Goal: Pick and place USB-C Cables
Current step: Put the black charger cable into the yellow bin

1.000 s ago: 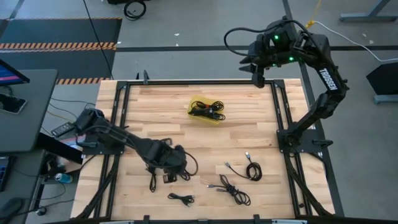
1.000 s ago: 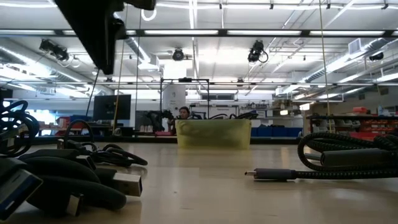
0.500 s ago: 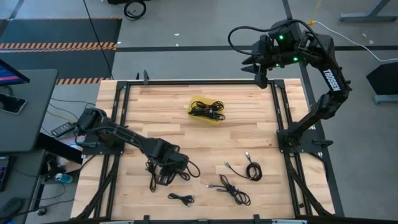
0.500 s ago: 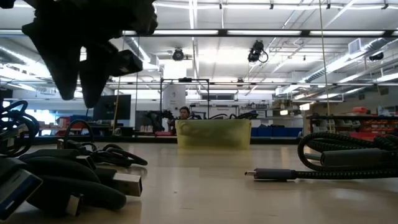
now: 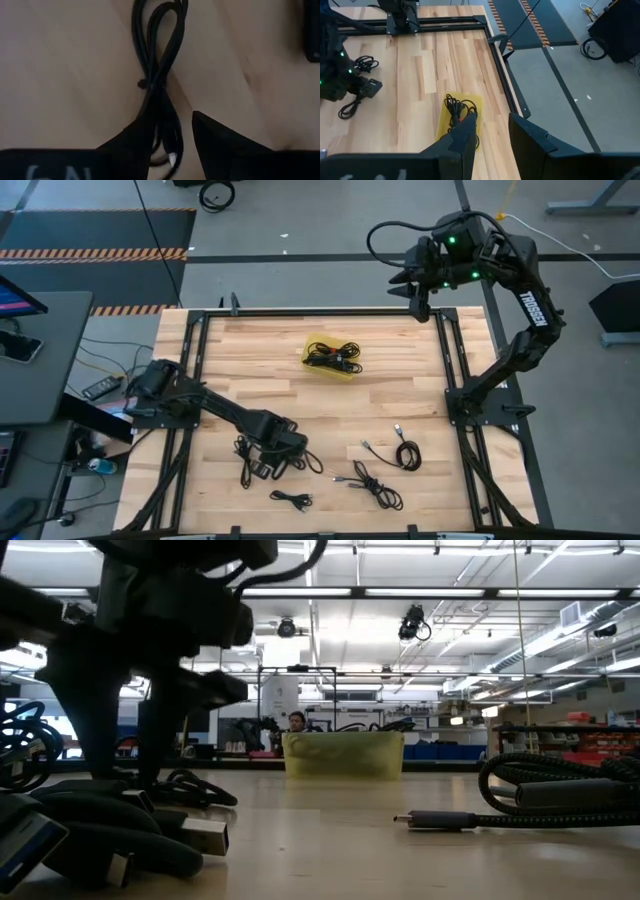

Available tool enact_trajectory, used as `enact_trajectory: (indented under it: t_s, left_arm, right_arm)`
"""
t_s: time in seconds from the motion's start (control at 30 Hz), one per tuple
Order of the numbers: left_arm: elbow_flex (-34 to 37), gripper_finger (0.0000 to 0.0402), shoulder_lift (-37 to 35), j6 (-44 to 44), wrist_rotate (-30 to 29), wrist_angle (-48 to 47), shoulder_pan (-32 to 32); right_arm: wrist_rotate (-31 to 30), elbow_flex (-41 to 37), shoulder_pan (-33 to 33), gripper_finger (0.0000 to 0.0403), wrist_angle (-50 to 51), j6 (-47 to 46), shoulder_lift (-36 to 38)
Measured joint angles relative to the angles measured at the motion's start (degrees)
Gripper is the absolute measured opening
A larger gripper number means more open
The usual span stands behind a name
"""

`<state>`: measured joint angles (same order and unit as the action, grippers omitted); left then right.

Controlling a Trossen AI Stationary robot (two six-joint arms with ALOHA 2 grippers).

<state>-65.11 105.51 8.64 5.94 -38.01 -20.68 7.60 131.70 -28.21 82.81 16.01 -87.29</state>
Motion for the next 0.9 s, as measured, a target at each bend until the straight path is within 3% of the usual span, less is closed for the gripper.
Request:
enact_trajectory:
  t_s: [0.33,0.43,0.6,0.9]
  left_arm:
    - [-0.1,0.0138,1.4,-1.2,-4.2,6.3,3.3]
    - [-0.1,0.0118,1.4,-4.9,-4.8,6.4,5.0]
    - [-0.1,0.0037,1.4,-9.9,-5.2,6.4,7.6]
    - [-4.1,0.0037,0.1,-10.8,-10.3,1.0,11.9]
  right_arm:
    - [1.5,0.0,0.0,0.0121,-0.1,-1.4,0.0]
    - [1.5,0.0,0.0,0.0121,-0.1,-1.5,0.0]
    - [1.5,0.0,0.0,0.0121,0.0,-1.5,0.0]
    - [1.5,0.0,0.0,0.0121,-0.5,-1.5,0.0]
